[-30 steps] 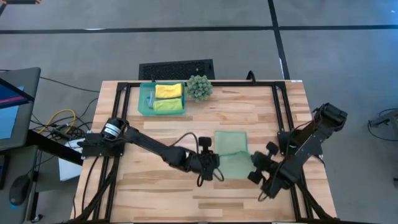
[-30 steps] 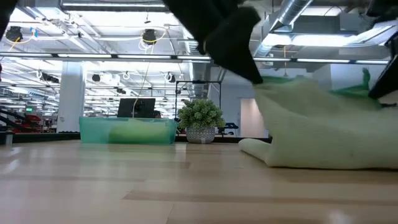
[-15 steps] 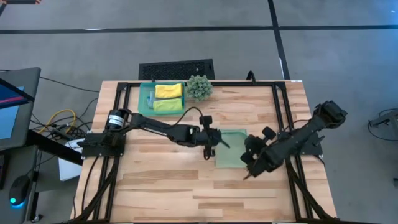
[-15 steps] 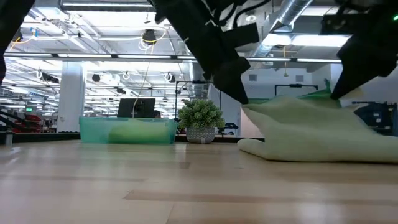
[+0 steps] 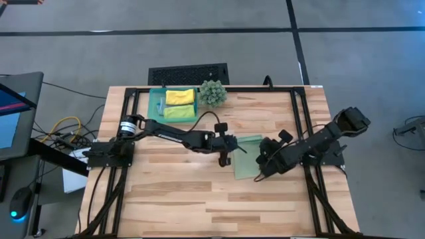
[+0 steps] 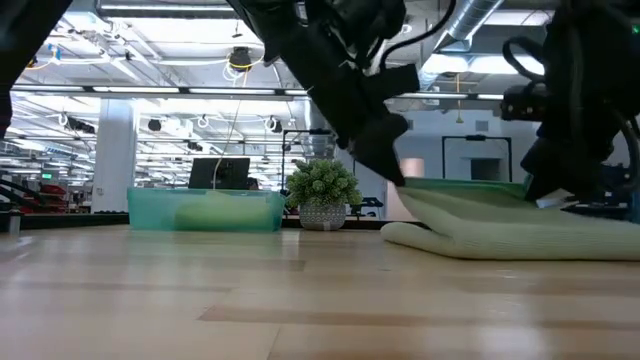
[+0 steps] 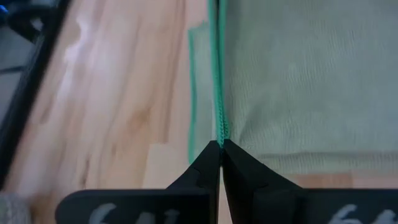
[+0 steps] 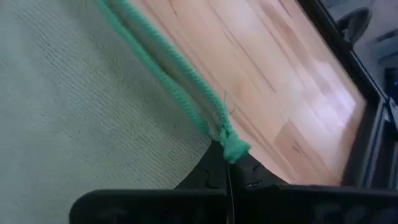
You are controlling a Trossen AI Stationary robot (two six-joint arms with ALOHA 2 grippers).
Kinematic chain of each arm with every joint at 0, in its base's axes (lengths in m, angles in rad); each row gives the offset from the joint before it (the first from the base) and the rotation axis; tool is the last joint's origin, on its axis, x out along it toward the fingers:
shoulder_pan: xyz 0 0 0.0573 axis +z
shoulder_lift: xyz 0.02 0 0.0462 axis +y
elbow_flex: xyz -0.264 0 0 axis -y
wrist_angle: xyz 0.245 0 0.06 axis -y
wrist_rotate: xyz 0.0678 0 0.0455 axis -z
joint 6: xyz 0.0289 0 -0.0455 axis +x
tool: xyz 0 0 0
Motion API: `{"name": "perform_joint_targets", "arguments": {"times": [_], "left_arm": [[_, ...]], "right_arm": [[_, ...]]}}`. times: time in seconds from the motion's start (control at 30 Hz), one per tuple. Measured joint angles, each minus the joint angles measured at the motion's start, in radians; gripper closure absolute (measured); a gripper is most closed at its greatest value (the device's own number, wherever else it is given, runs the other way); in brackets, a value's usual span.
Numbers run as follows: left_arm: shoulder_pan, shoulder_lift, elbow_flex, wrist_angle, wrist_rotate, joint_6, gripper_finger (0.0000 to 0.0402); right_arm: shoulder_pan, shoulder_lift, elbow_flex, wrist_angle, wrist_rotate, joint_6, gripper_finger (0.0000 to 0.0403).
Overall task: Fold microfiber towels
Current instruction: Fold the green microfiber cloth
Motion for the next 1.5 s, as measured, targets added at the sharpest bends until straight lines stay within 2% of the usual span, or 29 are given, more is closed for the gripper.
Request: {"name": "perform_joint_targets", "arguments": {"times": [0.23, 0.4, 0.6, 0.83, 1.07, 1.2, 1.27, 1.33, 1.4, 1.5], "left_arm": [[-0.001, -0.006, -0.001, -0.085, -0.096, -0.083, 0.0401], [0.018, 0.015, 0.000, -0.073, -0.022, -0.083, 0.0401], [0.018, 0.095, -0.001, -0.038, -0.025, -0.082, 0.0401], [0.009, 0.120, -0.001, -0.026, -0.130, -0.086, 0.0390], [-0.032, 0.040, 0.000, -0.067, -0.285, -0.087, 0.0318], [-0.047, -0.003, -0.001, -0.083, -0.332, -0.094, 0.0278], [-0.050, -0.014, 0.000, -0.057, -0.268, -0.097, 0.0268], [-0.050, -0.011, 0.001, -0.021, -0.120, -0.094, 0.0267], [-0.039, 0.016, 0.001, 0.034, -0.020, -0.097, 0.0274], [-0.014, 0.070, -0.001, 0.050, 0.000, -0.106, 0.0294]], "right_arm": [[-0.057, -0.001, 0.008, 0.059, 0.039, -0.094, 0.0397], [-0.108, -0.001, 0.006, 0.104, 0.026, -0.171, 0.0396], [-0.124, 0.000, 0.005, 0.123, 0.017, -0.177, 0.0387], [-0.124, 0.000, 0.004, 0.114, 0.003, -0.170, 0.0319], [-0.095, -0.029, 0.005, 0.067, 0.117, -0.130, 0.0222], [-0.040, -0.089, 0.004, 0.066, 0.142, -0.125, 0.0201], [0.004, -0.117, 0.004, 0.107, 0.123, -0.185, 0.0203], [0.048, -0.135, 0.003, 0.186, 0.085, -0.263, 0.0216], [0.082, -0.144, -0.016, 0.297, 0.034, -0.335, 0.0238], [0.120, -0.144, -0.080, 0.504, -0.076, -0.427, 0.0287]]}}
